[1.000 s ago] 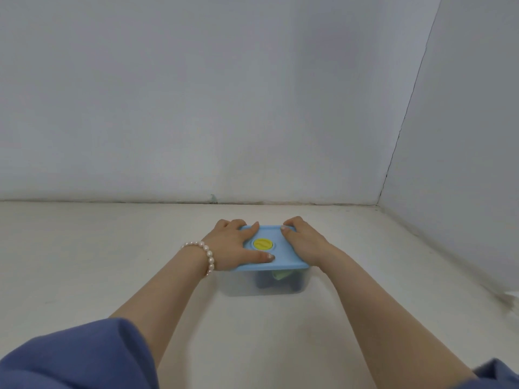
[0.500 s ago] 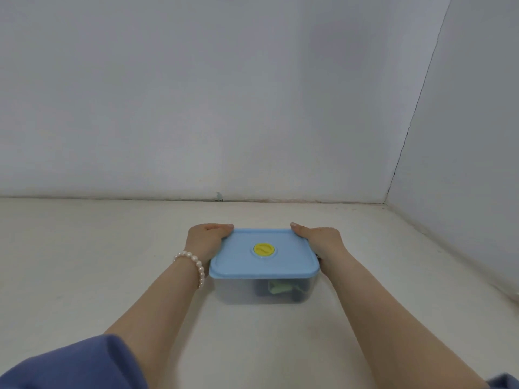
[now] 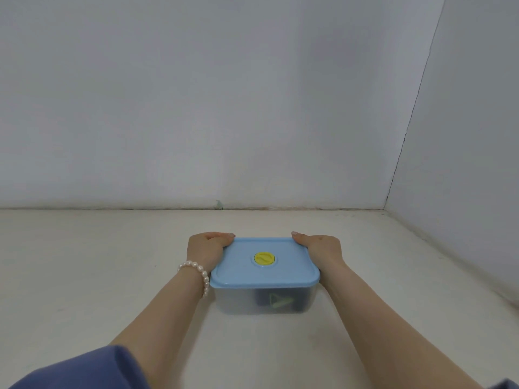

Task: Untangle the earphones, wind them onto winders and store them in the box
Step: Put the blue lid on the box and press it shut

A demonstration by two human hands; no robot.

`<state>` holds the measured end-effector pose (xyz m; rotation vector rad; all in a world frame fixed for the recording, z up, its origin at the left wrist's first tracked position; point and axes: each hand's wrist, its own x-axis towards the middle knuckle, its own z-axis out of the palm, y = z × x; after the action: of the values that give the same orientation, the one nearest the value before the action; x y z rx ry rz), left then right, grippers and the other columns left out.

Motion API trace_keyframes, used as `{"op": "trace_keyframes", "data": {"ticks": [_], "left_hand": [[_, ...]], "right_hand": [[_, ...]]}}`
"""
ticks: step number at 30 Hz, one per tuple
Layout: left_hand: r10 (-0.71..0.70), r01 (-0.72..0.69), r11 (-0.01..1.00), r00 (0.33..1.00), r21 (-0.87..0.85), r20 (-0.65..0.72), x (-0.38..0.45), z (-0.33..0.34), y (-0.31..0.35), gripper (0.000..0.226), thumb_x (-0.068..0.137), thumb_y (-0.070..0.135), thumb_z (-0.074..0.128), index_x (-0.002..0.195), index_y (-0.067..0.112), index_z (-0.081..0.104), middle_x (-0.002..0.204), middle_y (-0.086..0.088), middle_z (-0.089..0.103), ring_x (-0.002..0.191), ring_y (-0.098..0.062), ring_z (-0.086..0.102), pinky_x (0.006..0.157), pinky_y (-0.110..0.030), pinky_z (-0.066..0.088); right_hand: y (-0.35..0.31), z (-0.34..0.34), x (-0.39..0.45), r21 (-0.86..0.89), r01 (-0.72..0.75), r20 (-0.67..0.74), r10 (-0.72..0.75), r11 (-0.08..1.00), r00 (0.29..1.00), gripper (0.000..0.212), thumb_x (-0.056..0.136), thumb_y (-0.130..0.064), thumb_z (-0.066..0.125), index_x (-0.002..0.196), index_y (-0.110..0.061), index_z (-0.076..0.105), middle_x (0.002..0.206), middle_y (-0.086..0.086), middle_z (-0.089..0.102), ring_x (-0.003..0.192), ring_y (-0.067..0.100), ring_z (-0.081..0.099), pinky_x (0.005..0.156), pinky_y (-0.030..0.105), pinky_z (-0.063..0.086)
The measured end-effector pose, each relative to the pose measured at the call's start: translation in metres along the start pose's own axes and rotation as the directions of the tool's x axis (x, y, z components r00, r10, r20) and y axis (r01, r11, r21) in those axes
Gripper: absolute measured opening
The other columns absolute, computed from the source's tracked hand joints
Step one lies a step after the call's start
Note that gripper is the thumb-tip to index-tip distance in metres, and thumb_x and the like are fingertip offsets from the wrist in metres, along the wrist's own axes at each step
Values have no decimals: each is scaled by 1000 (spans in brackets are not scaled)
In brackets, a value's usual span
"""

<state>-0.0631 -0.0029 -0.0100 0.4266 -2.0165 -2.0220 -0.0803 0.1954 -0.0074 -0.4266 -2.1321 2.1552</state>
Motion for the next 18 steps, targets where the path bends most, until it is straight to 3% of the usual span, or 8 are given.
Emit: {"op": "trace_keyframes", "data": {"ticks": [3, 5, 7, 8, 10, 12, 15, 18], "left_hand": [[131, -135, 984, 990, 116, 43, 0, -3, 4, 20, 82, 14, 67, 101, 7, 68, 102, -9, 67, 86, -17, 59, 81, -26, 46], [265, -280, 938, 959, 204, 98, -5, -9, 13, 30, 84, 24, 65, 111, 13, 65, 112, -4, 64, 101, -15, 58, 90, -25, 41], [409, -472, 816, 880, 335, 242, -14, -17, 22, 34, 86, 36, 60, 117, 25, 62, 121, 7, 59, 117, -10, 51, 100, -26, 36], [427, -553, 731, 827, 398, 364, -22, -20, 26, 40, 84, 46, 58, 121, 31, 58, 125, 13, 53, 124, -7, 44, 105, -26, 31], [323, -667, 522, 731, 531, 601, -37, -23, 28, 71, 71, 74, 43, 133, 40, 42, 136, 22, 36, 136, -2, 23, 114, -30, 15], [168, -703, 318, 702, 636, 692, -46, -22, 23, 100, 52, 90, 24, 141, 43, 24, 150, 20, 17, 143, -6, 4, 116, -39, 0], [66, -691, 215, 715, 690, 696, -45, -23, 13, 123, 33, 99, 7, 143, 45, 12, 156, 16, 4, 145, -13, -4, 116, -44, -3], [115, -671, 243, 737, 700, 666, -38, -20, 8, 127, 29, 100, 5, 143, 44, 16, 156, 14, 8, 145, -15, -1, 117, -38, 5]], "right_hand": [[-3, -2, -3, -108, 124, 64, -118, 986, 991, 17, 79, -25, 72, 79, -9, 67, 104, 12, 70, 94, 26, 65, 90, 37, 51], [-15, -6, -11, -229, 287, 144, -259, 930, 955, 27, 88, -30, 61, 107, -12, 67, 120, 3, 63, 111, 18, 57, 97, 27, 41], [-30, -10, -22, -409, 442, 330, -322, 798, 887, 40, 94, -35, 51, 130, -17, 54, 138, -1, 51, 130, 14, 43, 104, 24, 29], [-35, -10, -27, -510, 499, 454, -273, 701, 848, 45, 95, -38, 46, 137, -21, 45, 146, -2, 40, 138, 14, 32, 108, 25, 22], [-38, -8, -36, -709, 565, 608, -41, 422, 793, 58, 96, -48, 37, 148, -27, 22, 158, -2, 14, 146, 18, 9, 115, 33, 7], [-32, -3, -41, -800, 578, 597, 111, 160, 795, 67, 93, -59, 26, 149, -31, 3, 159, -2, -5, 146, 22, -8, 117, 45, -1], [-22, 3, -40, -818, 572, 575, 98, 57, 812, 67, 93, -60, 18, 149, -30, -3, 158, -3, -14, 145, 22, -16, 115, 51, -4], [-18, 3, -36, -801, 593, 596, 21, 83, 803, 65, 94, -58, 19, 150, -29, 2, 159, -4, -12, 145, 20, -15, 117, 46, -4]]}}
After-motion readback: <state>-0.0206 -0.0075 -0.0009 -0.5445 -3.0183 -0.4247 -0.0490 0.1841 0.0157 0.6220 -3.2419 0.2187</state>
